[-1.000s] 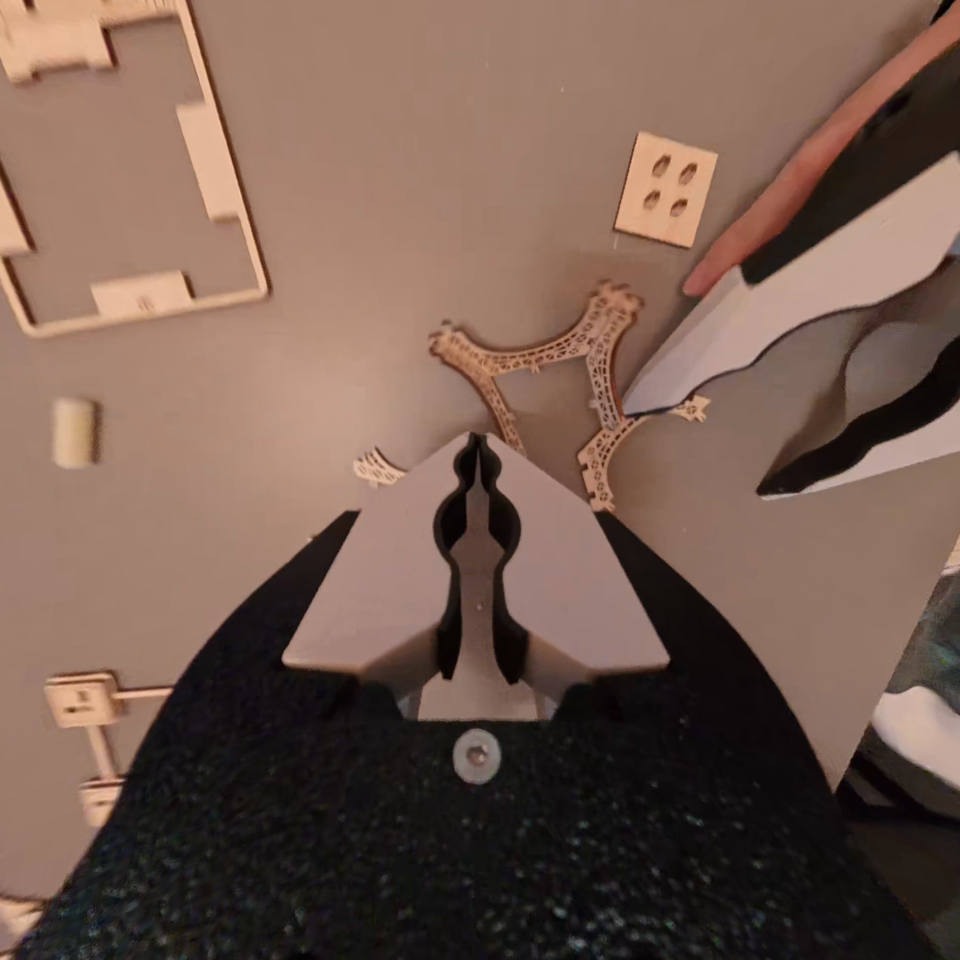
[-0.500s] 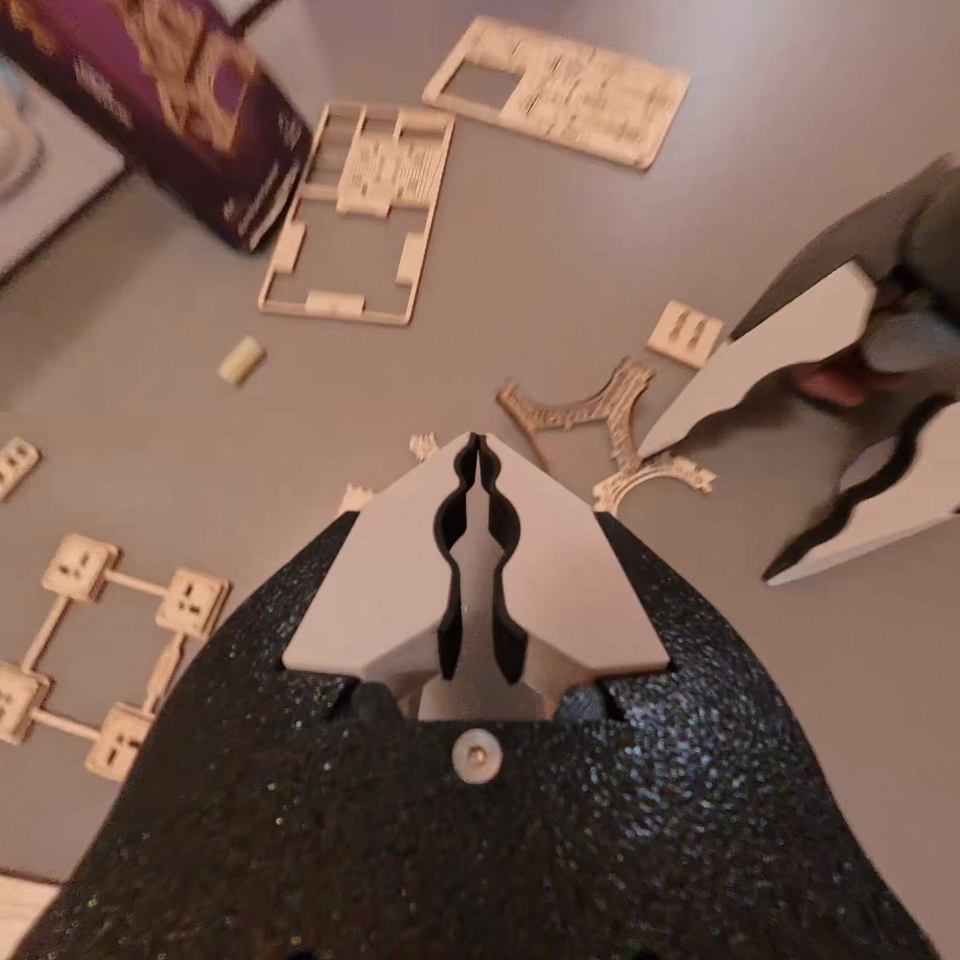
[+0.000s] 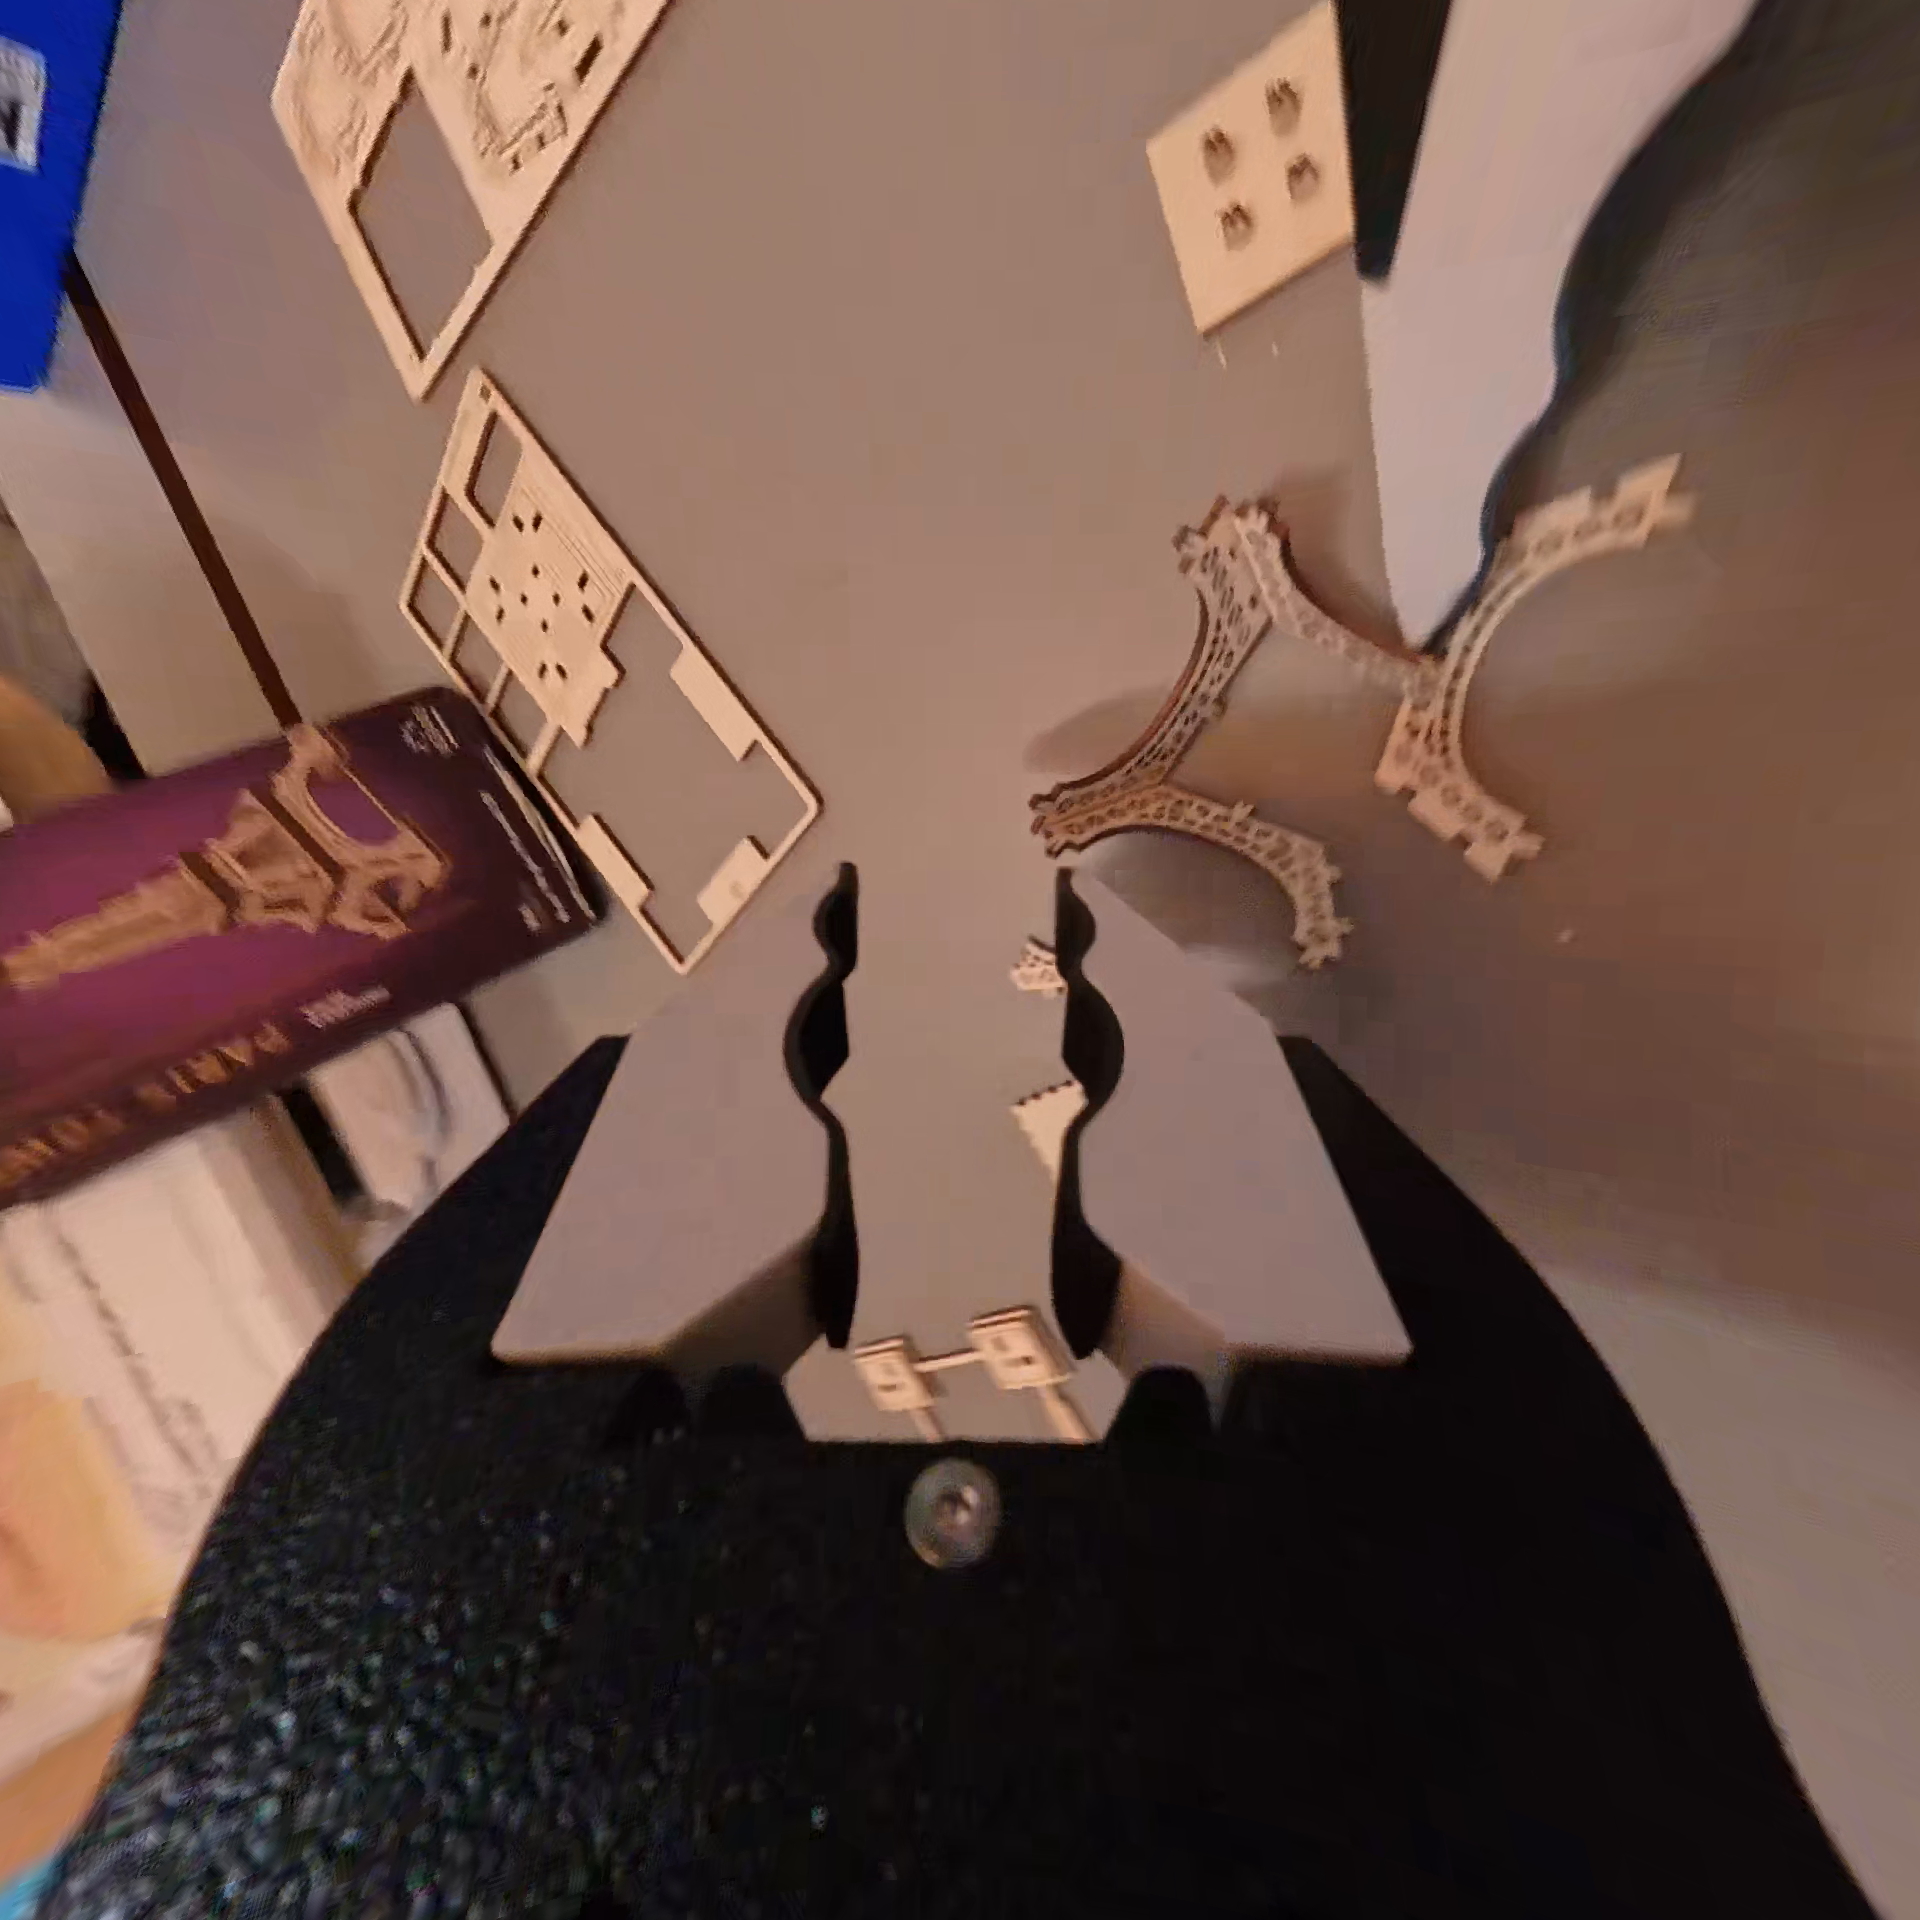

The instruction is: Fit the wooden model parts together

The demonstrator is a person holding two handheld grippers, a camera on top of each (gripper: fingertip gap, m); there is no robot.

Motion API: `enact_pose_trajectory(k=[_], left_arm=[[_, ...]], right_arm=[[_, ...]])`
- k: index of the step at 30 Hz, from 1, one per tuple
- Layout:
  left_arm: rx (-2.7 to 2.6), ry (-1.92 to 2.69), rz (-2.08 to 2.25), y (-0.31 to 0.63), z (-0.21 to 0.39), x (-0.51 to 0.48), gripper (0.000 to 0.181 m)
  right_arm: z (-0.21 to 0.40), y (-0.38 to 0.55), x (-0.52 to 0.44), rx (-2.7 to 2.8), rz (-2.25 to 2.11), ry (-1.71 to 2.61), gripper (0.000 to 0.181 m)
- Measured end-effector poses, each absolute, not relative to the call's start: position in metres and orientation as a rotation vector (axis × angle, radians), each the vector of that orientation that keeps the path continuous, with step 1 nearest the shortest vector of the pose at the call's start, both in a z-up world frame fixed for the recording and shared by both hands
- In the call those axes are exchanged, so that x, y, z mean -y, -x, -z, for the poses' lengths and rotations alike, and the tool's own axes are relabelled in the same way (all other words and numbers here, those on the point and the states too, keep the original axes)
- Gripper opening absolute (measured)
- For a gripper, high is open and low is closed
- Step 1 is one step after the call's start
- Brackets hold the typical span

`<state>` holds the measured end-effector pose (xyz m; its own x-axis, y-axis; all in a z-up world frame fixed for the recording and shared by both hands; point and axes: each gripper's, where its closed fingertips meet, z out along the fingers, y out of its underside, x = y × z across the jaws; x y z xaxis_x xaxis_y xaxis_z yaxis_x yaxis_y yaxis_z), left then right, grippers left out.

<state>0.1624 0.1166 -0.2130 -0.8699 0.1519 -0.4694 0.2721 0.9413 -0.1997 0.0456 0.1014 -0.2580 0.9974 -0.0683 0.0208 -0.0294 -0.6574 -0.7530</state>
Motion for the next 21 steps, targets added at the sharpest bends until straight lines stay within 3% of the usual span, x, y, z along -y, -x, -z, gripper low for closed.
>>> enact_pose_trajectory(k=[1, 6, 11, 15, 21], left_arm=[[-2.608, -0.38, 0.331, -0.166, 0.213, -0.118, 0.039], [-2.342, -0.925, 0.089, -0.17, 0.218, -0.125, 0.066], [-2.323, -1.275, -0.049, -0.155, 0.238, -0.123, 0.063], [-2.406, -1.381, -0.085, -0.15, 0.25, -0.114, 0.054], [-2.591, -1.316, -0.141, -0.153, 0.261, -0.114, 0.021]], right_arm=[[0.258, -0.046, -0.101, -0.067, 0.06, 2.288, 0.073], [0.258, -0.044, -0.102, -0.056, 0.064, 2.288, 0.075], [0.258, -0.038, -0.101, -0.015, 0.034, 2.293, 0.083], [0.259, -0.034, -0.1, 0.012, 0.015, 2.296, 0.09], [0.259, -0.033, -0.1, 0.025, 0.007, 2.298, 0.094]])
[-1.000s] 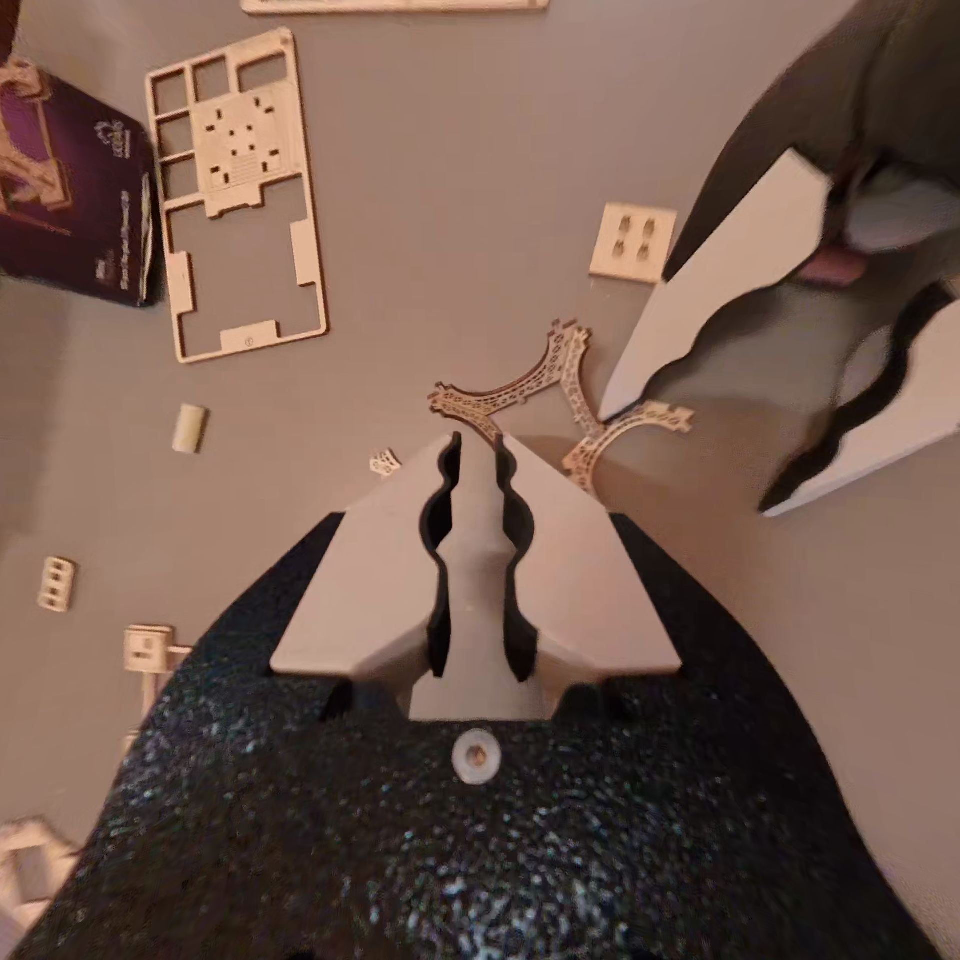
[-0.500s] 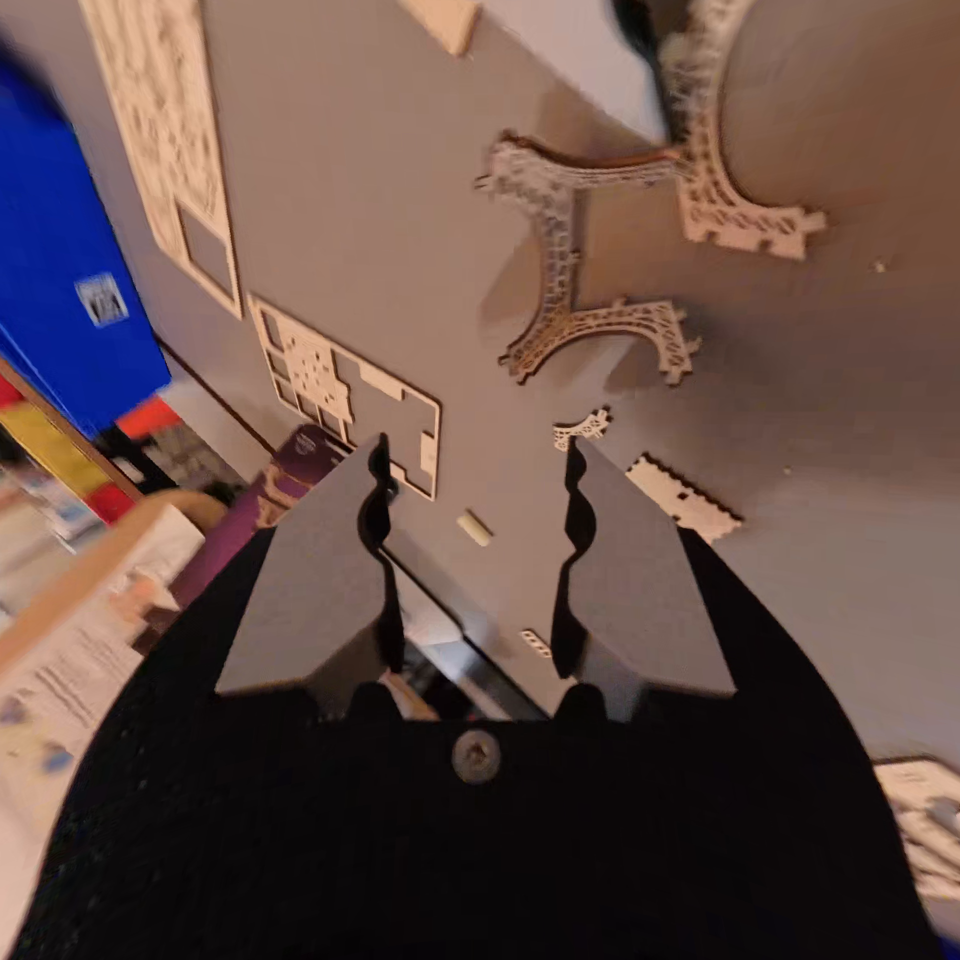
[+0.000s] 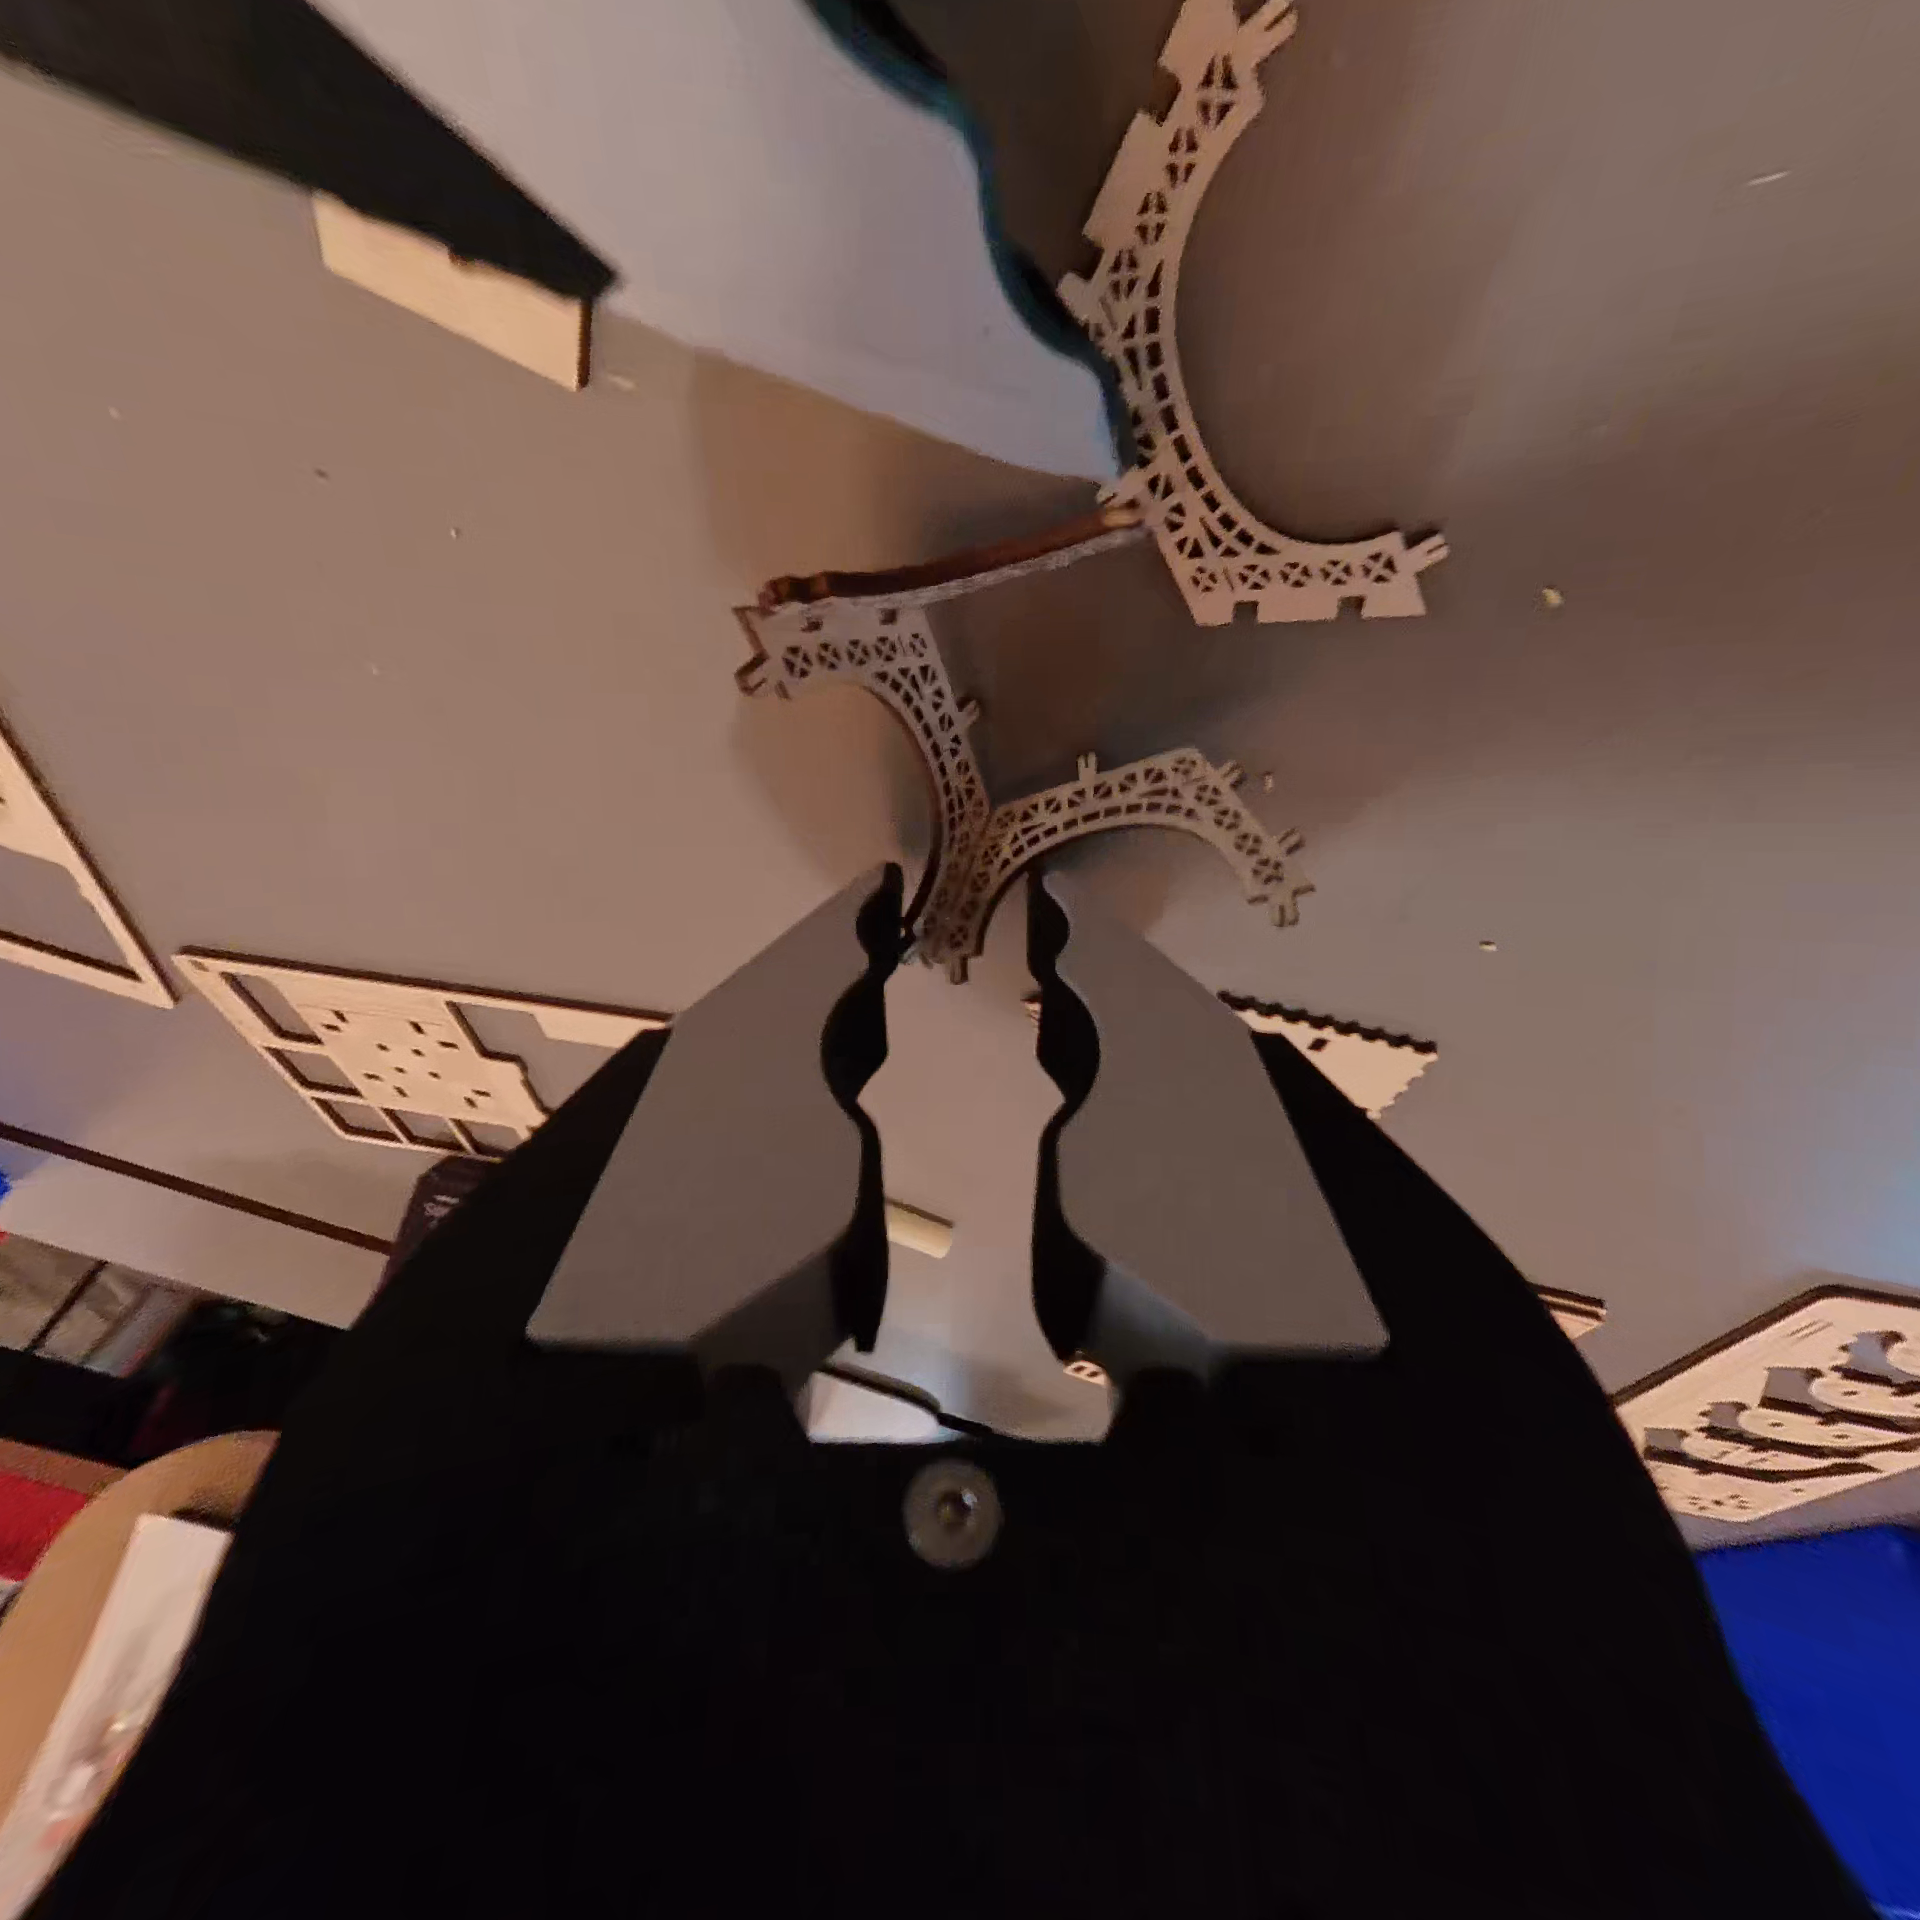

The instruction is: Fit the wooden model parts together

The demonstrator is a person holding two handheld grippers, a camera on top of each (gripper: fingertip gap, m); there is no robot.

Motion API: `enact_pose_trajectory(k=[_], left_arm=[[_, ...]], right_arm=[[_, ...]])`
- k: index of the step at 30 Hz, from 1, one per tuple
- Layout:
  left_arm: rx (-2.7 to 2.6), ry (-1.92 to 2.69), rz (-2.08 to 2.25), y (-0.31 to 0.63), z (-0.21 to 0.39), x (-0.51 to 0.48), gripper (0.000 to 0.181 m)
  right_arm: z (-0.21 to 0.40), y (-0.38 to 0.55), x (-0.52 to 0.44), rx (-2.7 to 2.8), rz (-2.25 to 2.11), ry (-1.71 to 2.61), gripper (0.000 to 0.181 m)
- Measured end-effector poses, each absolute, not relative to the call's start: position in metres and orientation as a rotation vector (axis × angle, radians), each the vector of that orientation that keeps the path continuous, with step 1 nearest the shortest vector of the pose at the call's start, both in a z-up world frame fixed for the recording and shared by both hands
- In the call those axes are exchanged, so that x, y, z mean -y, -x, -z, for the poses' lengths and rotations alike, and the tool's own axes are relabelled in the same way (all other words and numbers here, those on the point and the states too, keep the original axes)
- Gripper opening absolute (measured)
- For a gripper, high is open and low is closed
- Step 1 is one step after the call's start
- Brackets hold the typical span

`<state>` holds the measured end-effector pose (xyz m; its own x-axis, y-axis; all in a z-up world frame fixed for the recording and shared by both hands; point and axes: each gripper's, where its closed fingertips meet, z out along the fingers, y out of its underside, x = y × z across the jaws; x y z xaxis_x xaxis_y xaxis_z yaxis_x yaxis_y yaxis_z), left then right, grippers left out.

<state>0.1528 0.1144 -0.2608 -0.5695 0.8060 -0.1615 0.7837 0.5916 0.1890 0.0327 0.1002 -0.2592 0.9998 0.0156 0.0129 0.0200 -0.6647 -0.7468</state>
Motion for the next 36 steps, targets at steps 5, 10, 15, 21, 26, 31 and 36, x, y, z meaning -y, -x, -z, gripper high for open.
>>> enact_pose_trajectory(k=[5, 10, 15, 21, 26, 31, 36], left_arm=[[-2.688, -0.972, 0.063, -0.161, 0.253, -0.118, 0.014], [-2.637, -0.302, 0.438, -0.166, 0.233, -0.12, 0.011], [-2.492, -0.042, 0.661, -0.134, 0.235, -0.117, 0.006], [-2.314, -0.154, 0.536, -0.122, 0.237, -0.136, 0.007], [-2.324, 0.35, 0.755, -0.147, 0.208, -0.128, 0.012], [-2.474, 0.676, 0.815, -0.165, 0.223, -0.105, 0.021], [-2.45, 0.723, 0.599, -0.179, 0.248, -0.115, 0.01]], right_arm=[[0.258, -0.033, -0.096, 0.024, -0.021, 2.292, 0.095], [0.255, -0.038, -0.092, -0.023, -0.075, 2.27, 0.088], [0.255, -0.037, -0.092, -0.019, -0.088, 2.268, 0.09], [0.26, -0.034, -0.092, 0.047, -0.019, 2.297, 0.098], [0.261, -0.033, -0.092, 0.06, -0.011, 2.302, 0.101], [0.262, -0.034, -0.092, 0.061, -0.008, 2.302, 0.101], [0.262, -0.035, -0.092, 0.054, -0.006, 2.301, 0.1]])
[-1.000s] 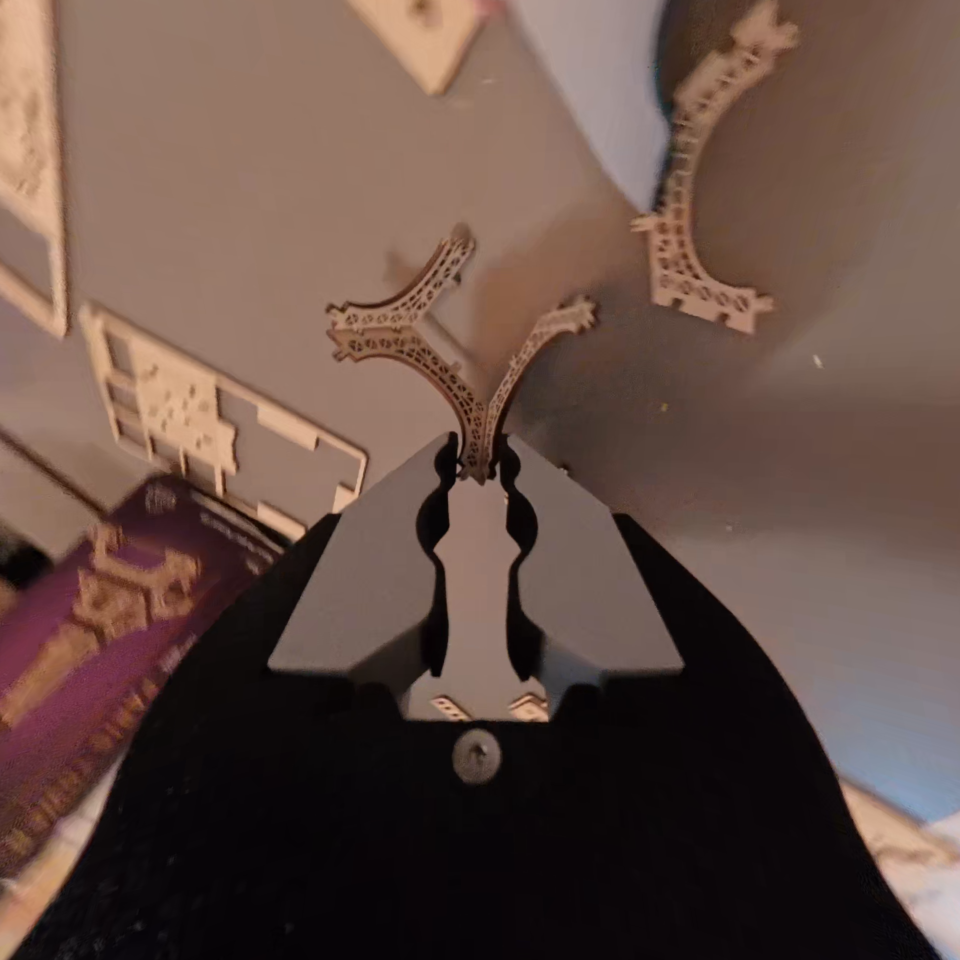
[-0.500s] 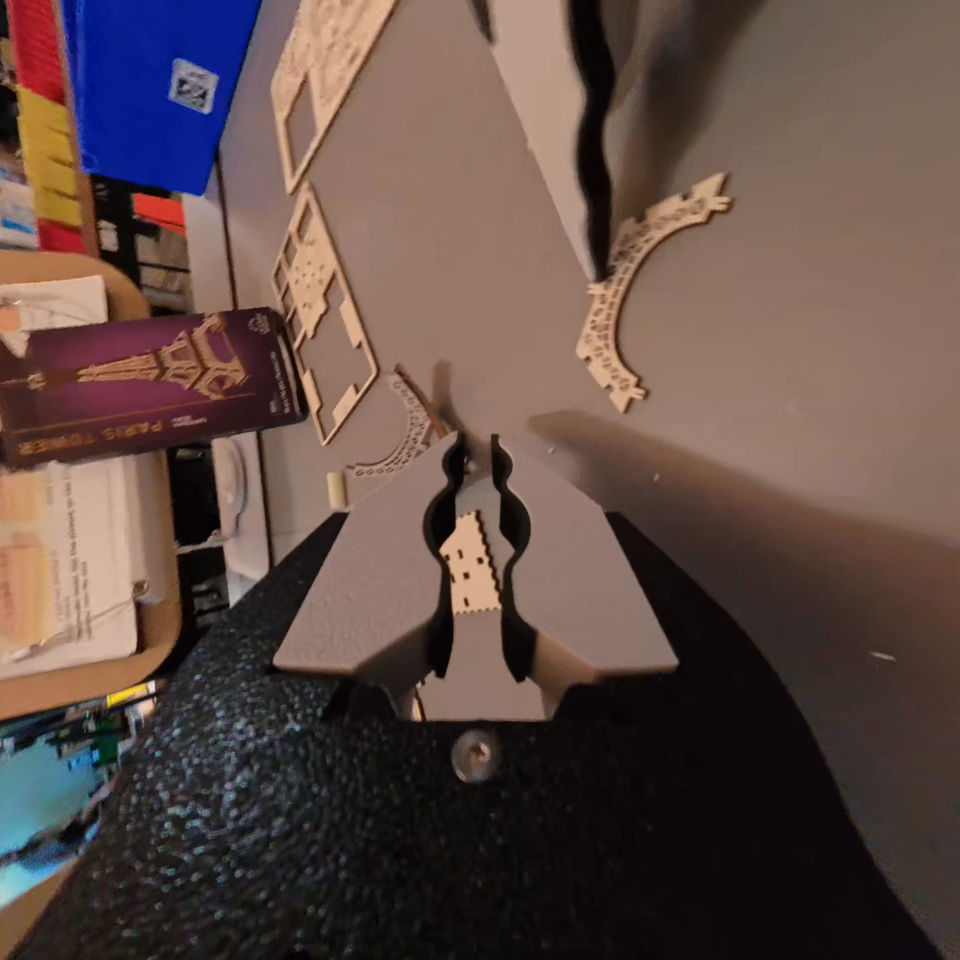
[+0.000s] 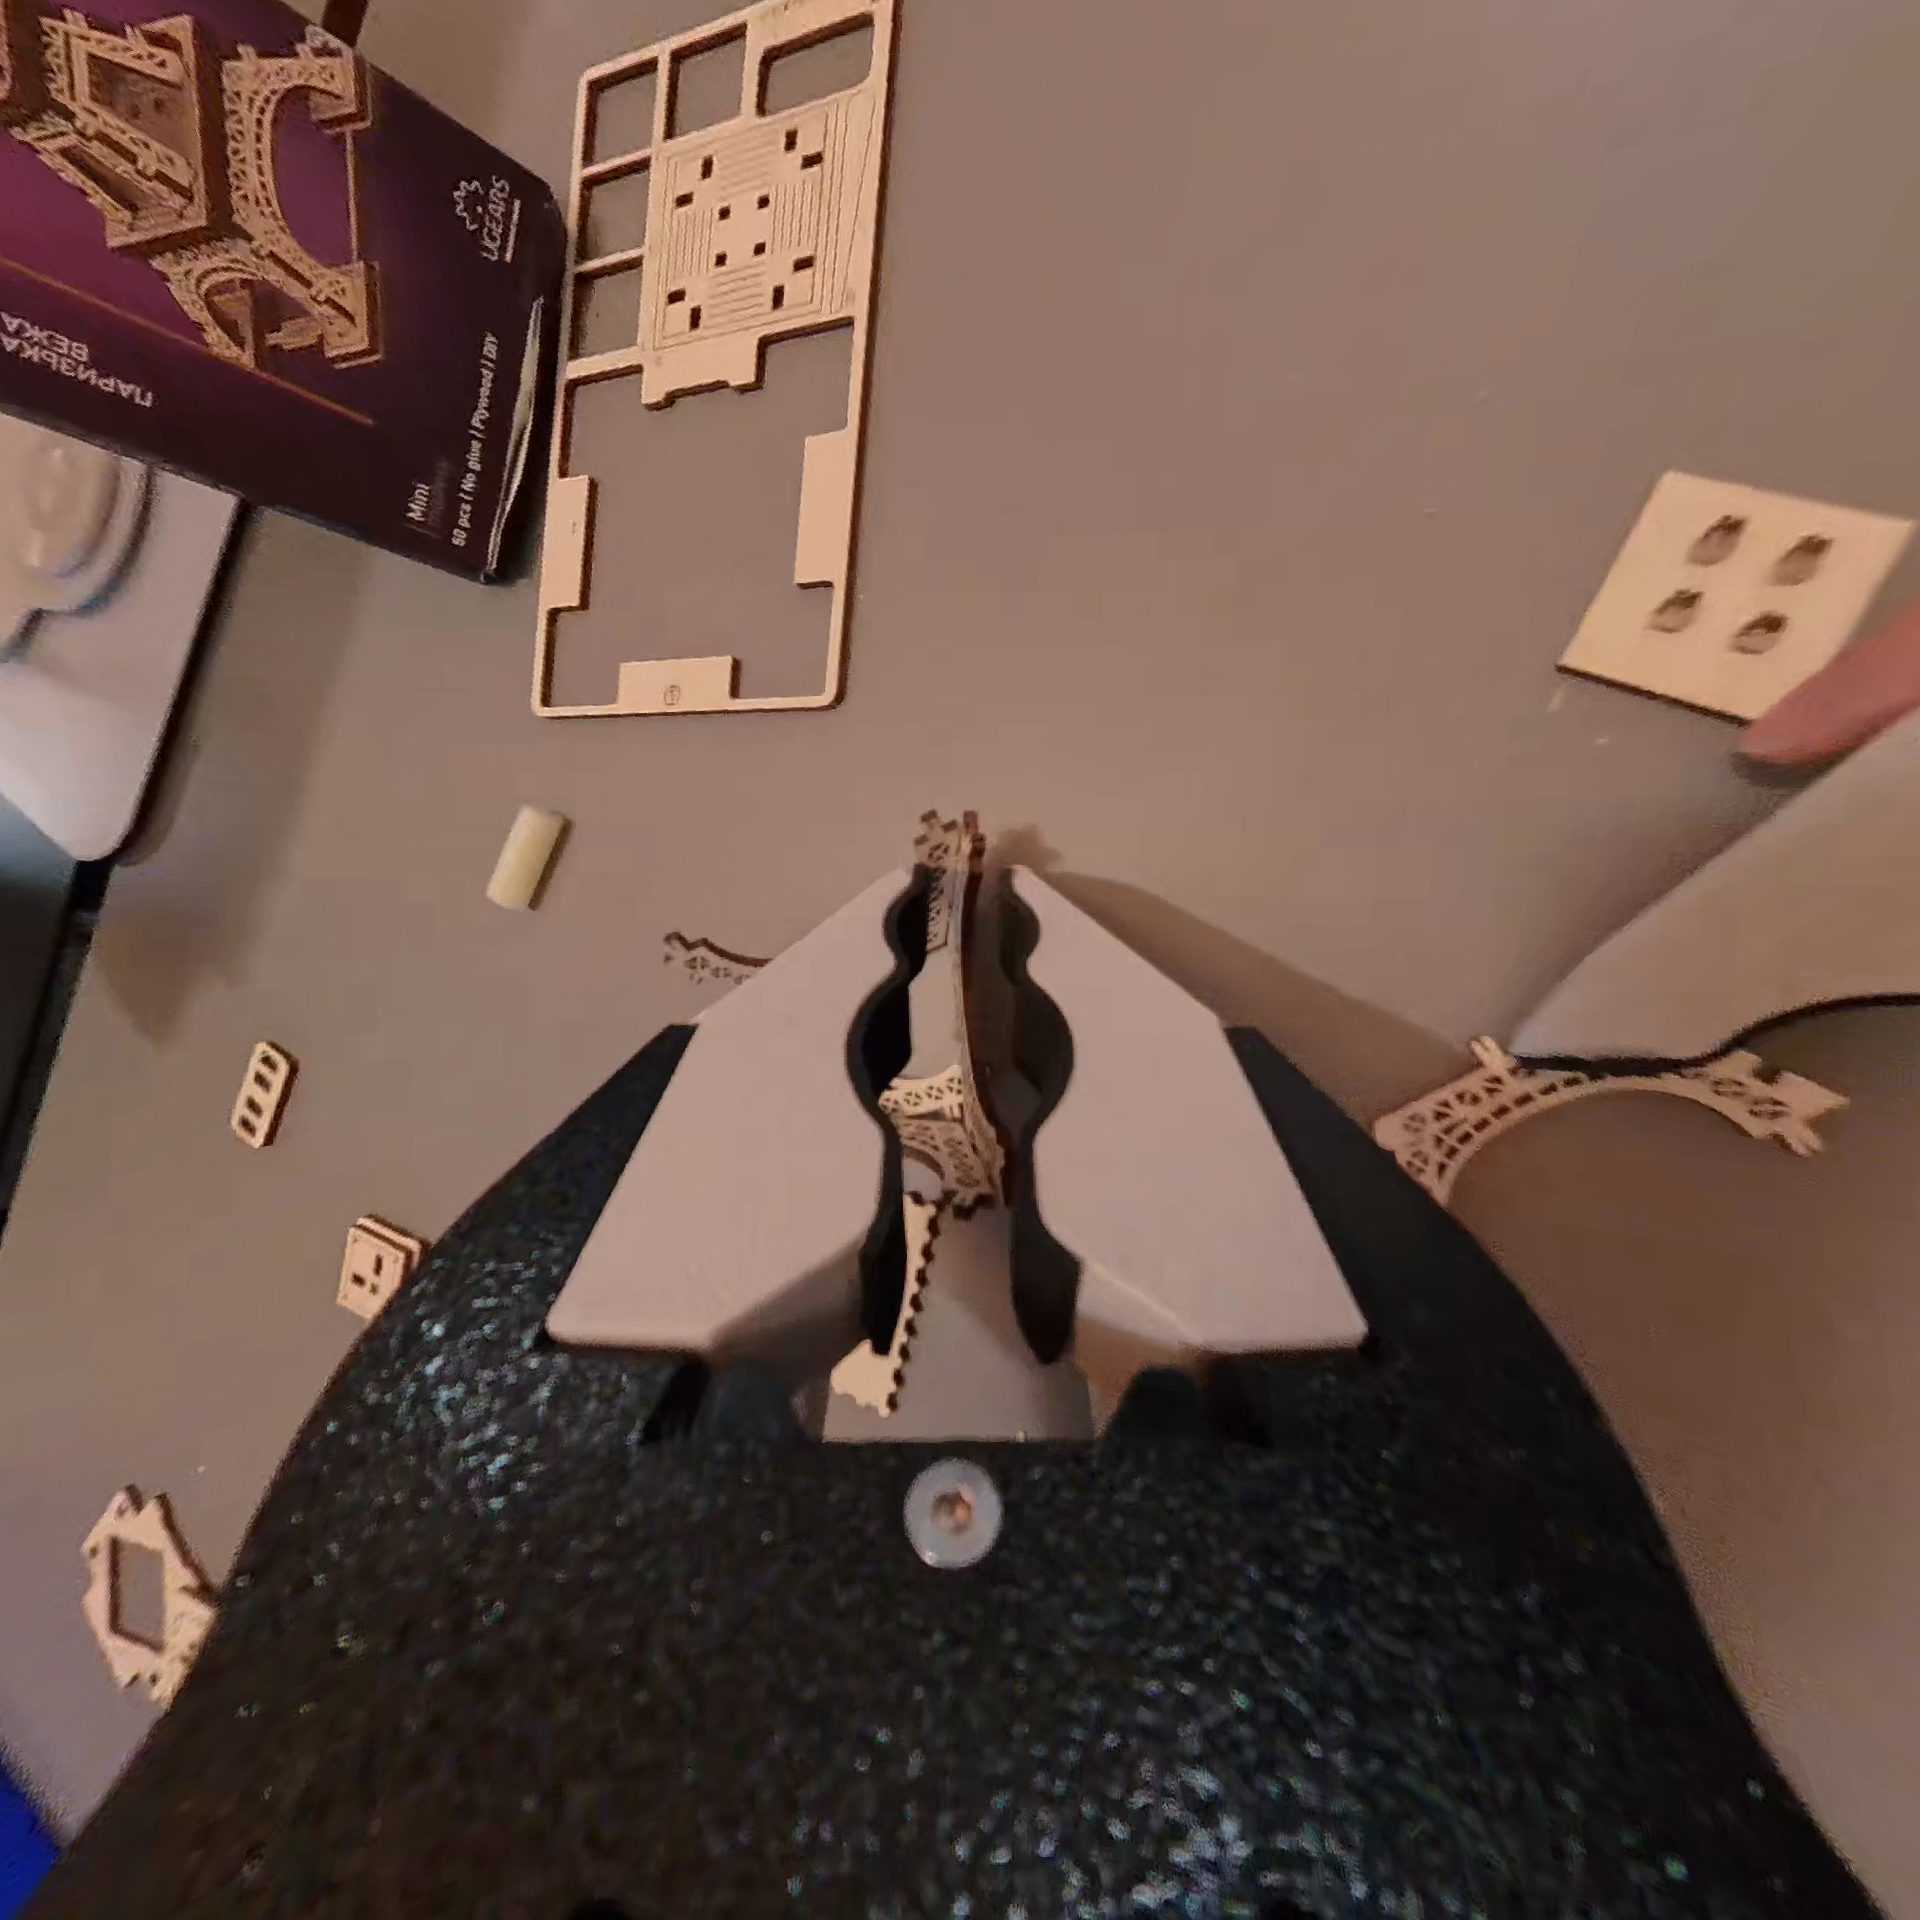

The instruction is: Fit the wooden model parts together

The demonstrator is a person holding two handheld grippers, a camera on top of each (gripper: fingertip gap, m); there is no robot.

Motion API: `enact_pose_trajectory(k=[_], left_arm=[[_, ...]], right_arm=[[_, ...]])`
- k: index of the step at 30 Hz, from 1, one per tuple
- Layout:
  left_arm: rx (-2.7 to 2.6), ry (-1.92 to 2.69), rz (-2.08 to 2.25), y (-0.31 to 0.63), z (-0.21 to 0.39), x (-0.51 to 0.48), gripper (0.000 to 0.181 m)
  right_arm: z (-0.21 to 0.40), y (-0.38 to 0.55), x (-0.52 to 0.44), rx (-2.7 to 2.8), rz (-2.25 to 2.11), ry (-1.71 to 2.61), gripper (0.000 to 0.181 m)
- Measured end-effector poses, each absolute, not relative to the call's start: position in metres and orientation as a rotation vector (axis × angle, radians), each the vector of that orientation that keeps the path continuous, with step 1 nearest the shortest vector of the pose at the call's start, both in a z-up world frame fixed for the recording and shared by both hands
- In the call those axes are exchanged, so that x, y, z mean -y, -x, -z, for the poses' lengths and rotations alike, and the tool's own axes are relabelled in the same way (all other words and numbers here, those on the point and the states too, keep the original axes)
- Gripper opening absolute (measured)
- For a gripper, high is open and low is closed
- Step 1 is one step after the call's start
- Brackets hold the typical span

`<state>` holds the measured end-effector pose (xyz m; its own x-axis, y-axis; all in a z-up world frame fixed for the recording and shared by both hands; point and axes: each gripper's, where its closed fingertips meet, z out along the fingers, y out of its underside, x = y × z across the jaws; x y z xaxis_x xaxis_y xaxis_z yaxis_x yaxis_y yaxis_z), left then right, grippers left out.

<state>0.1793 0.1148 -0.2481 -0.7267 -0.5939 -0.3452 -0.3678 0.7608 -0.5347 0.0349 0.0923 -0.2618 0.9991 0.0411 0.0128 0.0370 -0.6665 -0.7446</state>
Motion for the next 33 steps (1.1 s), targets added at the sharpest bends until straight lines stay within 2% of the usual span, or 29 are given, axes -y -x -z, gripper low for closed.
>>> enact_pose_trajectory(k=[1, 5, 11, 16, 27, 33], left_arm=[[-2.441, 0.711, 0.57, -0.181, 0.25, -0.116, 0.002], [-2.413, 0.547, 0.488, -0.178, 0.244, -0.123, 0.001], [-2.203, -0.458, 0.614, -0.108, 0.227, -0.107, 0.0], [-2.095, -0.738, 0.531, -0.075, 0.237, -0.118, 0.001], [-2.017, -0.799, 0.549, -0.089, 0.242, -0.112, 0.008], [-2.086, -0.533, 0.685, -0.088, 0.227, -0.123, 0.018]], right_arm=[[0.261, -0.036, -0.092, 0.046, -0.012, 2.298, 0.1], [0.258, -0.033, -0.086, 0.056, -0.089, 2.281, 0.1], [0.222, -0.046, -0.063, 0.012, -0.078, 2.168, 0.097], [0.236, -0.05, -0.04, -0.002, -0.126, 2.23, 0.094], [0.238, -0.057, -0.038, -0.06, -0.147, 2.224, 0.091], [0.23, -0.074, -0.028, -0.125, -0.096, 2.175, 0.09]])
